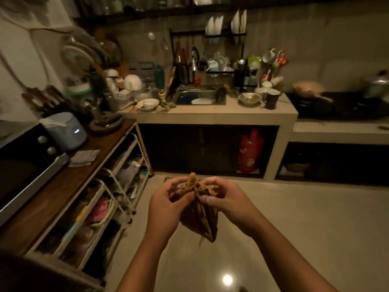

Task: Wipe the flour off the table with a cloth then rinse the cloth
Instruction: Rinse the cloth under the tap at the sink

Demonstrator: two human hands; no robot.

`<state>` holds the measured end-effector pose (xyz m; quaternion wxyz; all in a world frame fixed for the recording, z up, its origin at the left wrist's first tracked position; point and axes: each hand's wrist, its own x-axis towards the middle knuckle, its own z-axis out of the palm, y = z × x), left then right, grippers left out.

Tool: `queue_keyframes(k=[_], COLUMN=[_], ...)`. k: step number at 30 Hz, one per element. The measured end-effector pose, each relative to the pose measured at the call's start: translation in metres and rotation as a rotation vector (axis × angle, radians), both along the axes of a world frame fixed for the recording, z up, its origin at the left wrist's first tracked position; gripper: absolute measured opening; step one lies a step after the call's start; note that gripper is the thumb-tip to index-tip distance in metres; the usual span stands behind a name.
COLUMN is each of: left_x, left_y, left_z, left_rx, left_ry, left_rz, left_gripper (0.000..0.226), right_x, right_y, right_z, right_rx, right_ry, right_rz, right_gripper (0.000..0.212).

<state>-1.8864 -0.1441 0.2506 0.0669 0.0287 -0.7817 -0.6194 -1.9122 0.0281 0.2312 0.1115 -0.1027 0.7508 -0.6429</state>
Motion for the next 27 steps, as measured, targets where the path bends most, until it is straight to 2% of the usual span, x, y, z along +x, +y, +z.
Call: queue_keyframes(k=[4, 11, 13, 18, 23, 27], left_x=[-0.095, -0.235, -0.270, -0.350, -0.451, -0.543], left_y=[0.011, 0.031, 0.034, 0.018, -0.011, -0.029], left_z=[-0.008, -0.002, -0.003, -0.013, -0.026, -0.029], left_rx=[-0.035, -0.180, -0.195, -0.079, -0.007, 0.047], left_ry=[-0.009, -0.014, 0.024, 0.049, 0.063, 0.095], left_rz=[-0.037, -0.140, -0.063, 0.102, 0.144, 0.060], left_gripper=[0.032, 0.056, 0.053, 0.039, 0.033, 0.028], right_x=[-0.097, -0.266, -0.305, -0.387, -0.473, -0.548], right_y=[0.026, 0.039, 0.032, 0.012, -0.016, -0.030], right_z=[-0.010, 0.008, 0.012, 0.008, -0.010, -0.013], right_rx=[-0.043, -0.088, -0.083, -0.029, -0.003, 0.046], right_ry=[-0.007, 0.005, 0.018, 0.033, 0.073, 0.128], right_rz=[-0.023, 0.111, 0.149, 0.231, 0.214, 0.109], right_gripper=[0.032, 0.035, 0.035, 0.033, 0.043, 0.045])
